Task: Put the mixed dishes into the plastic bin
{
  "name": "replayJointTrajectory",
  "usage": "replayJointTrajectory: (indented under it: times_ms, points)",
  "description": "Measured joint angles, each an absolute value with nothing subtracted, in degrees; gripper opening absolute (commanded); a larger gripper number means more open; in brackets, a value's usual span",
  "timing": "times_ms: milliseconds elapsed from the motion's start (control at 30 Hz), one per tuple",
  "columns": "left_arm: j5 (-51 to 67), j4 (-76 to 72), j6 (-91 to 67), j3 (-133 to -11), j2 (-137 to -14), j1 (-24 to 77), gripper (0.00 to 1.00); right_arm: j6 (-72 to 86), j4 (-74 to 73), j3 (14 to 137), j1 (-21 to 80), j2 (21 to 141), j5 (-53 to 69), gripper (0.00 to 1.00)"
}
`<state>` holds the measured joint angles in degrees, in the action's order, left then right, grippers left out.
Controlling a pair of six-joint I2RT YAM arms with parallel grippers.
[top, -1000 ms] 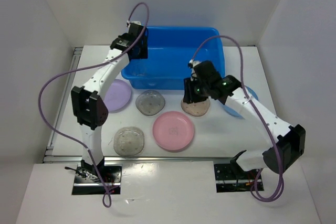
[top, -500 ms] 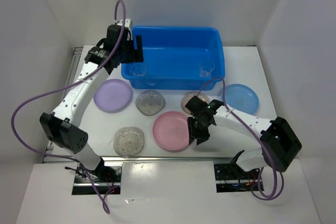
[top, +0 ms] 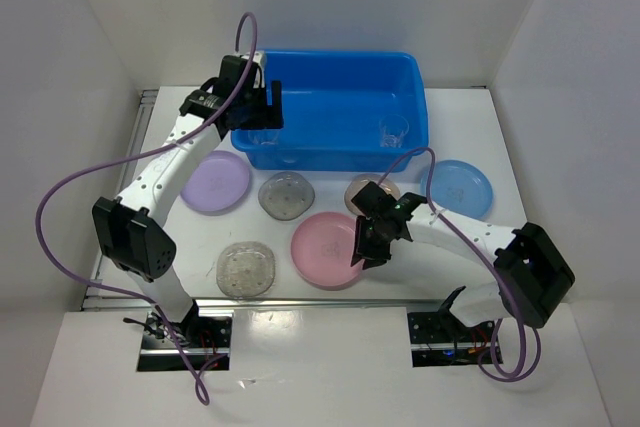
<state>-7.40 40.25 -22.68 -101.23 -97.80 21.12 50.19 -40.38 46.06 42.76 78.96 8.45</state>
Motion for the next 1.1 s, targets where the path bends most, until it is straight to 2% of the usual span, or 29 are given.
replayJointTrajectory:
  times_ms: [467, 700, 833, 967, 1100]
  points:
    - [-5.5, 40.23, -22.7, -101.6, -98.28, 21.12, 0.87, 59.96, -42.83, 45.84, 43.66, 77.84, 2.5, 0.38]
    - [-5.15, 40.23, -22.7, -101.6, -98.3, 21.12, 0.87, 63.18, -42.92, 45.84, 48.62, 84.09, 0.99, 0.34]
    - [-5.04, 40.23, -22.7, -101.6, -98.3, 21.12, 0.87, 64.47, -41.5, 45.58, 49.32, 86.89, 0.78, 0.16]
    - [-4.95, 40.23, -22.7, -101.6, -98.3, 21.12, 0.87, 65.69, -40.53, 45.34, 49.58, 85.84, 1.69, 0.03]
    - [-4.58, 40.23, -22.7, -101.6, -98.3, 21.12, 0.87, 67.99, -40.23, 44.6, 49.74, 81.73, 0.1, 0.01]
